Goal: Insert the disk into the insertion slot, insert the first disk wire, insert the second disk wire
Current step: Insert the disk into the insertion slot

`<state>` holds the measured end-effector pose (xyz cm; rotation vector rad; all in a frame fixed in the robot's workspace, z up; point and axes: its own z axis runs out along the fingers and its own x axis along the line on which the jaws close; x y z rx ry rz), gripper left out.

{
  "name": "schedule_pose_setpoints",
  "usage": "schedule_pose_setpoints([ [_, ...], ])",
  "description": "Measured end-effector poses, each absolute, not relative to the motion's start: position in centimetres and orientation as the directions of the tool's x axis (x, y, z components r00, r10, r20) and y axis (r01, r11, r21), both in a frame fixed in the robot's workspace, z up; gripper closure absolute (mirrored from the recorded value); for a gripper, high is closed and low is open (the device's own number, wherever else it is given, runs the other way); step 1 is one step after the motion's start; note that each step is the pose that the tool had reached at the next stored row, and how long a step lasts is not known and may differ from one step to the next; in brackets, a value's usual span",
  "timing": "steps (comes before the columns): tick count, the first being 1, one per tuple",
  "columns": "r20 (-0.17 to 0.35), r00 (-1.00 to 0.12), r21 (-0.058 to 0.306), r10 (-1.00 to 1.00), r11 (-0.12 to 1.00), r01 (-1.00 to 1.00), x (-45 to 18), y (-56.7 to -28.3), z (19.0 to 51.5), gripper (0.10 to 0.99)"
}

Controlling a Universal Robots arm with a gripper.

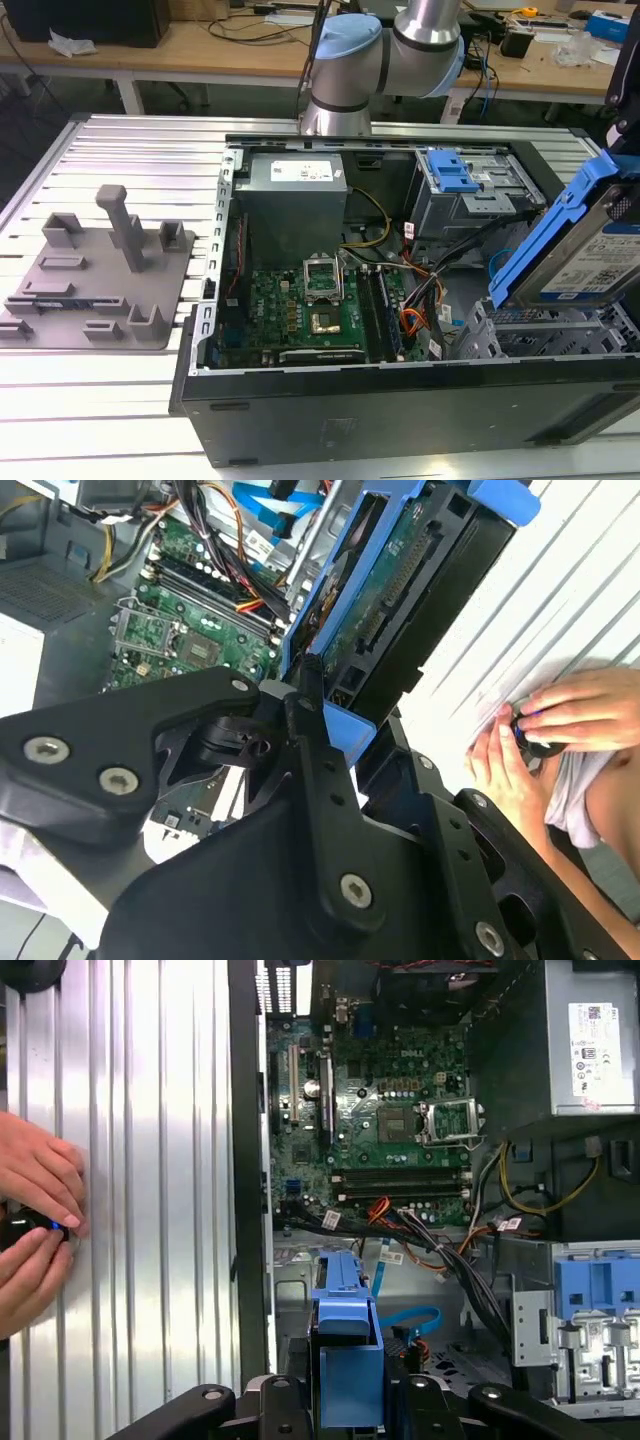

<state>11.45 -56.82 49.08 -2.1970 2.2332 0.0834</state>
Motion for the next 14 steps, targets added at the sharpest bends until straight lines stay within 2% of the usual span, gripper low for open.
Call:
schedule_pose_setpoints([
  [3,-0.043,-0.017,0.032,-0.999,0.015,-0.999,11.45,-56.82,49.08,0.722],
  [7,-0.044,-0.015,-0.007,-0.999,0.015,-1.000,11.35,-56.83,49.02,0.722],
  [14,-0.044,-0.015,-0.008,-0.999,0.015,-1.000,11.34,-56.82,49.01,0.722],
])
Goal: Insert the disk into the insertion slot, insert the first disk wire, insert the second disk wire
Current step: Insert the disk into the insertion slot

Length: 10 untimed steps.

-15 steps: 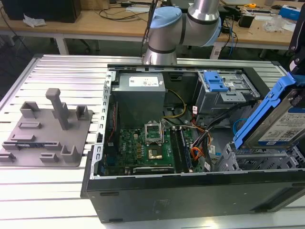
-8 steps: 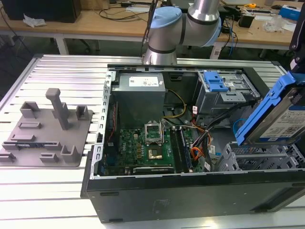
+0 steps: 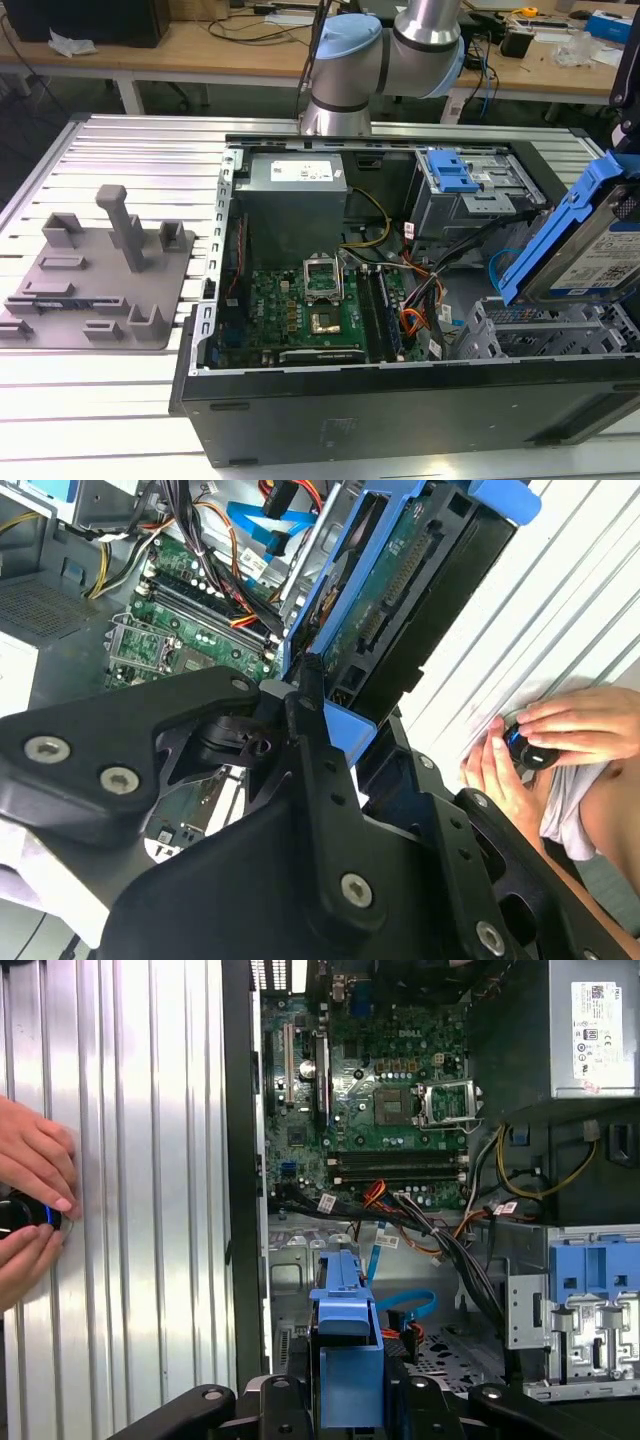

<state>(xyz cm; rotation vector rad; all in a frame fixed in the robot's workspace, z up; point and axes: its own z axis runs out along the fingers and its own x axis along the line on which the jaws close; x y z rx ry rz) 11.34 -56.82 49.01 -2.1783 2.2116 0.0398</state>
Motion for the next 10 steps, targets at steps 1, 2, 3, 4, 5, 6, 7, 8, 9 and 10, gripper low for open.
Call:
schedule_pose_setpoints([
  [1,-0.044,-0.015,-0.008,-0.999,0.015,-1.000,11.34,-56.82,49.00,0.722],
  [2,-0.045,-0.015,-0.008,-0.999,0.015,-1.000,11.34,-56.81,48.97,0.722],
  [3,-0.044,-0.015,-0.008,-0.999,0.015,-1.000,11.34,-56.73,48.97,0.722],
  [4,-0.043,-0.015,-0.008,-0.999,0.015,-1.000,11.34,-56.53,48.94,0.722],
  [5,-0.042,-0.015,-0.007,-0.999,0.015,-1.000,11.34,-56.38,48.91,0.722],
  [6,-0.041,-0.015,-0.007,-0.999,0.015,-1.000,11.34,-56.22,48.86,0.722],
  [7,-0.040,-0.015,-0.006,-0.999,0.015,-1.000,11.34,-56.16,48.82,0.722],
  [8,-0.040,-0.015,-0.005,-0.999,0.015,-1.000,11.34,-56.14,48.71,0.722],
  [9,-0.040,-0.015,-0.005,-0.999,0.015,-1.000,11.36,-56.12,48.62,0.722],
  [10,-0.039,-0.015,-0.004,-0.999,0.015,-1.000,11.43,-56.10,48.46,0.722],
])
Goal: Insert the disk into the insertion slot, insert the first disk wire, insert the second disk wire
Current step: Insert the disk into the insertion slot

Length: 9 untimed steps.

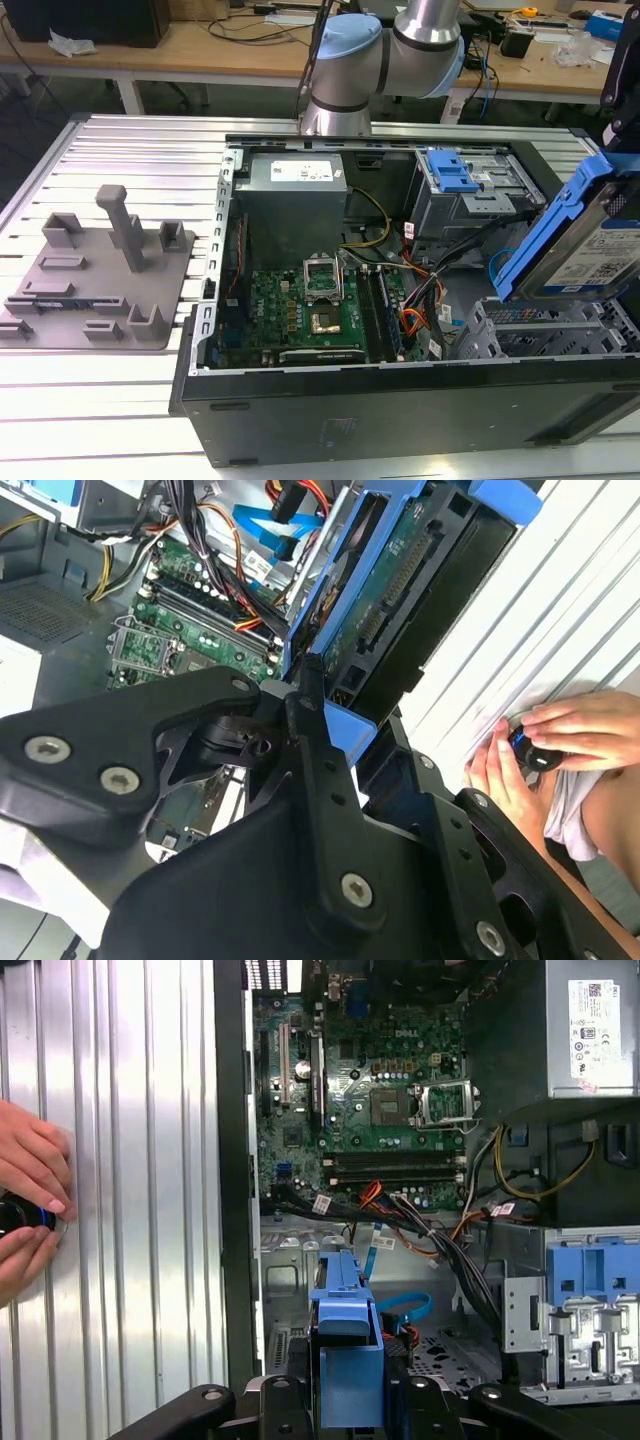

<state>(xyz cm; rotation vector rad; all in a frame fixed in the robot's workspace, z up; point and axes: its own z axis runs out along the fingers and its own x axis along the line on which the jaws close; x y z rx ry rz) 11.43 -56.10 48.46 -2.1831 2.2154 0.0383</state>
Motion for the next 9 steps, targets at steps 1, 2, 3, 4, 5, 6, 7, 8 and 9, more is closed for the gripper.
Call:
schedule_pose_setpoints([
  [1,-0.039,-0.014,-0.004,-0.999,0.014,-1.000,11.51,-56.09,48.31,0.722],
  [2,-0.039,-0.013,-0.003,-0.999,0.013,-1.000,11.57,-56.09,48.17,0.722],
  [3,-0.039,-0.013,-0.003,-0.999,0.013,-1.000,11.58,-56.09,48.10,0.722],
  [4,-0.039,-0.013,-0.003,-0.999,0.013,-1.000,11.57,-56.09,48.01,0.722],
  [5,-0.039,-0.013,-0.002,-0.999,0.013,-1.000,11.59,-56.09,47.83,0.722],
  [6,-0.039,-0.013,-0.002,-0.999,0.013,-1.000,11.59,-56.09,47.73,0.722],
  [7,-0.039,-0.013,-0.002,-0.999,0.013,-1.000,11.60,-56.09,47.67,0.722],
  [8,-0.039,-0.013,-0.001,-0.999,0.013,-1.000,11.61,-56.09,47.54,0.722],
  [9,-0.039,-0.013,-0.001,-0.999,0.013,-1.000,11.61,-56.09,47.47,0.722],
])
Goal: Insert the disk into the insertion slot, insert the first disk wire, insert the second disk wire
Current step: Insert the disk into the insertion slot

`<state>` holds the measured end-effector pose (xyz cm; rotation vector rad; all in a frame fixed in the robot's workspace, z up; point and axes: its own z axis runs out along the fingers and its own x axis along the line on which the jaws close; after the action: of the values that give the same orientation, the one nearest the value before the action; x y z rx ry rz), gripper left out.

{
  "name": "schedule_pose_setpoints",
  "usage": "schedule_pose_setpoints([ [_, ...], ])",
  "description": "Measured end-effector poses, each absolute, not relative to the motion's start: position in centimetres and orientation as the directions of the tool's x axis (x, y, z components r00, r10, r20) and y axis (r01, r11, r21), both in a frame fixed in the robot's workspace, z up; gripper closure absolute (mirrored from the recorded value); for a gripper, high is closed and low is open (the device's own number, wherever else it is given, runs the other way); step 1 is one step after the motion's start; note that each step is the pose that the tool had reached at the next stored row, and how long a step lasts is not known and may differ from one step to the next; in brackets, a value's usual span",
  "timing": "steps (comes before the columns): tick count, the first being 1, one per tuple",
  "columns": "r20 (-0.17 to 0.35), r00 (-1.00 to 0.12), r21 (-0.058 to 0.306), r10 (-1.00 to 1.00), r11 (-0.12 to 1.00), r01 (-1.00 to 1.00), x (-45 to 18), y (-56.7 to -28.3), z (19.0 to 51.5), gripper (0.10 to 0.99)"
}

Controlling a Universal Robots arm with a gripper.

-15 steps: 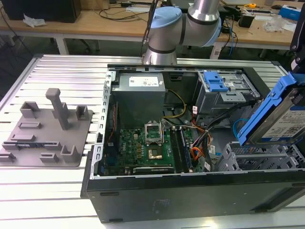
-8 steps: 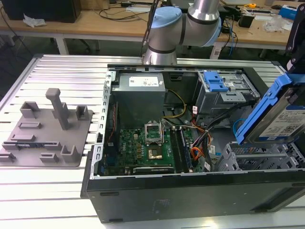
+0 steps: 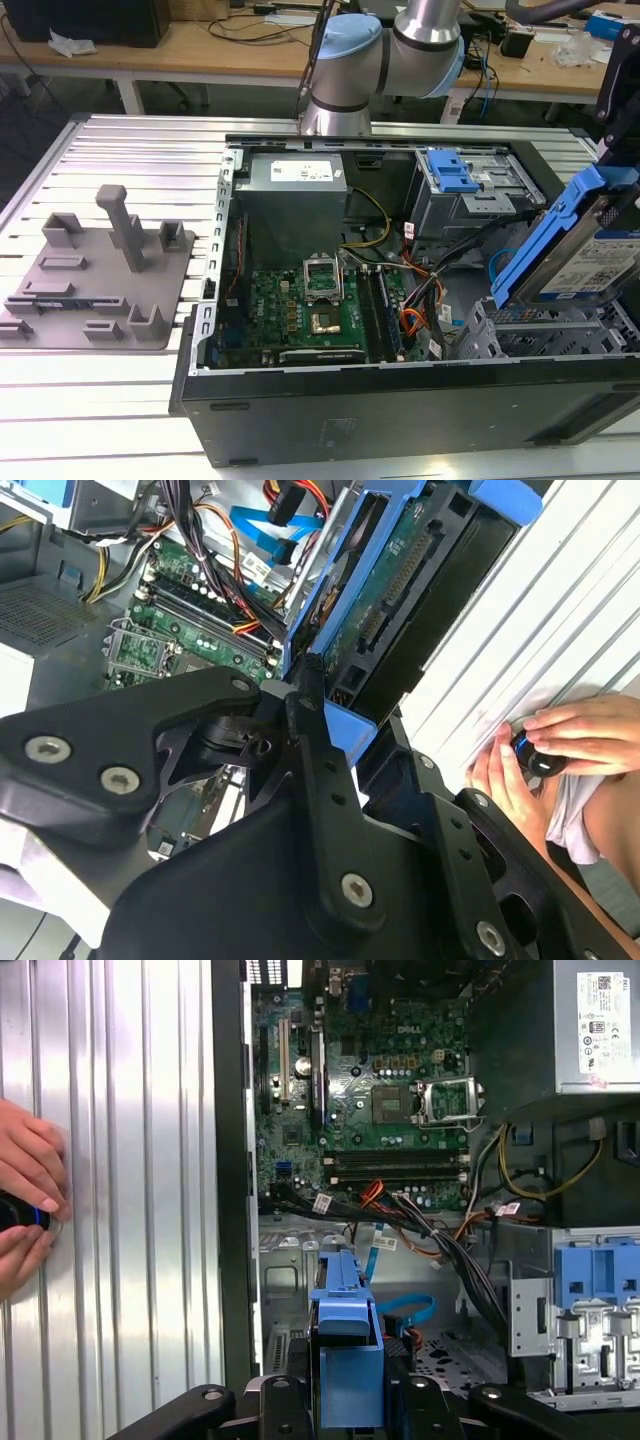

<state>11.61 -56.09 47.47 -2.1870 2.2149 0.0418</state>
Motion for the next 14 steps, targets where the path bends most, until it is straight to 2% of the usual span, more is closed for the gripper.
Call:
schedule_pose_setpoints([
  [14,-0.039,-0.012,0.004,-0.999,0.011,-1.000,11.8,-56.1,46.3,0.722],
])
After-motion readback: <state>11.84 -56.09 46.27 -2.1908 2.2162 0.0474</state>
